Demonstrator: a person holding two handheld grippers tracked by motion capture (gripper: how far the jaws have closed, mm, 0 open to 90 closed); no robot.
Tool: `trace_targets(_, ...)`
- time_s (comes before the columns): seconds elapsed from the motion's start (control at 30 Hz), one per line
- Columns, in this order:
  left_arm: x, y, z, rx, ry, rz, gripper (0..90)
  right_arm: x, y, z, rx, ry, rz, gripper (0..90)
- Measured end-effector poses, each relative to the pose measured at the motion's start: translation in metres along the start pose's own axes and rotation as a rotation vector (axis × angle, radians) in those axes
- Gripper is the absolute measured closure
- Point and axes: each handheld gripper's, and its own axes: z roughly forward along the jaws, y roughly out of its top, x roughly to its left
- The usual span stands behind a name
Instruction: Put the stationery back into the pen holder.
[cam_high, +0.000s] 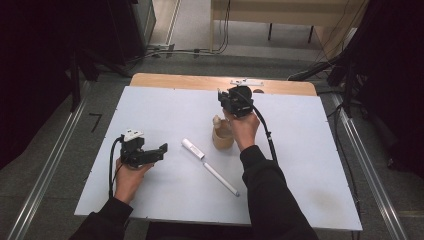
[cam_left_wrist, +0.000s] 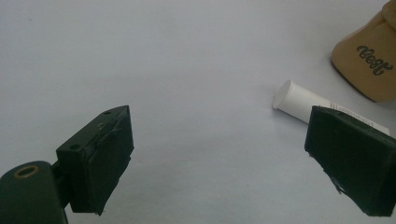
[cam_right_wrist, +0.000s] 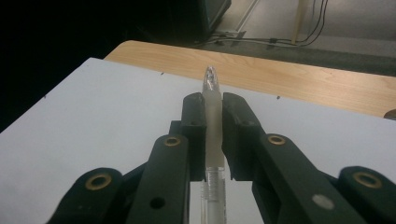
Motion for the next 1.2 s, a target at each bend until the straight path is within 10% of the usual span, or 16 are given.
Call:
trace_targets(0.2,0.0,0.0,0.0,-0.001,-0.001,0.002,7.9,-0.005,-0.001,-0.004,-0.003,0.027,0.022,49.3)
trace_targets(1.2,-0.001,0.0,0.0,0.0,0.004,0.0,7.8,-0.014,-0.031,-0.044,0.037,0.051,-0.046,31.6)
